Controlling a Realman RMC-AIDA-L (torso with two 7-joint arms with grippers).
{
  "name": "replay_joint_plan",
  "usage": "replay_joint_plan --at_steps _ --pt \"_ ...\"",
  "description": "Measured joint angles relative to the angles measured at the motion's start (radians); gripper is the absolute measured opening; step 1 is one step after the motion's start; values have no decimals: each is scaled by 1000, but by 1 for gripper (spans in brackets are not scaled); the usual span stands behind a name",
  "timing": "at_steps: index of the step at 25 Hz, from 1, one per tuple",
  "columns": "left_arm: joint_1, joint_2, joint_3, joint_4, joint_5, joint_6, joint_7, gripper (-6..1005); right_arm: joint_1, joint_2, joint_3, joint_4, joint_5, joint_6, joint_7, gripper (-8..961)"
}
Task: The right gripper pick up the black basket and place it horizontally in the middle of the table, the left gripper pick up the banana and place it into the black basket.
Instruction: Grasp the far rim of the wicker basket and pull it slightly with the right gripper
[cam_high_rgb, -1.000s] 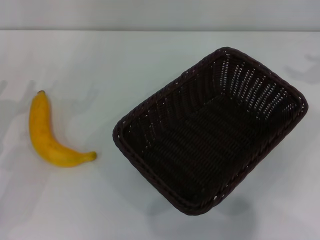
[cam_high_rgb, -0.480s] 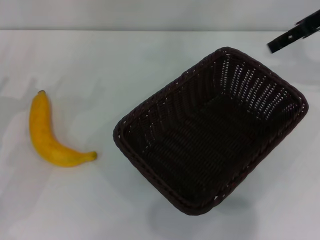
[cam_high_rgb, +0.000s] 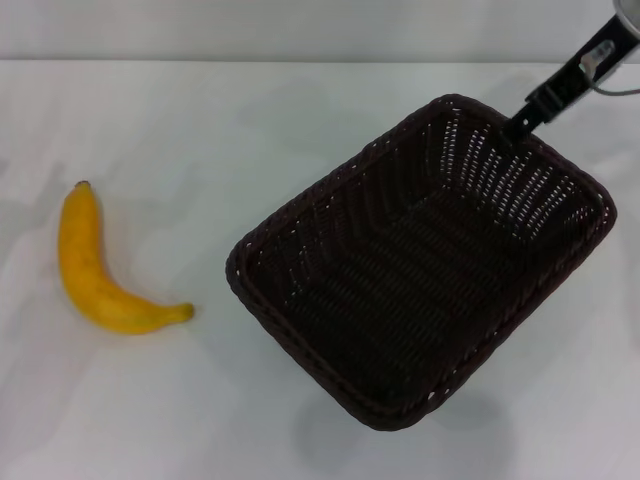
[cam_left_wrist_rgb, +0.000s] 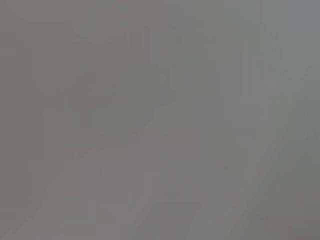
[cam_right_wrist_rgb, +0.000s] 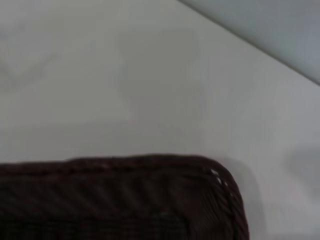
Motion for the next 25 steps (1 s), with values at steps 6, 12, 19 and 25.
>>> replay_joint_plan --at_steps 6,12,19,25 --pt "8 -3 -2 0 -15 -36 48 864 21 7 -12 93 -44 -57 11 716" --pt "25 -9 -24 0 -42 -90 97 863 46 8 -68 184 -47 -115 23 705" --pt "46 -8 -90 0 -45 -127 139 863 94 11 -92 274 -78 -145 56 692" --pt "54 -11 -128 0 -46 -153 188 863 112 19 -92 290 -85 -145 76 681"
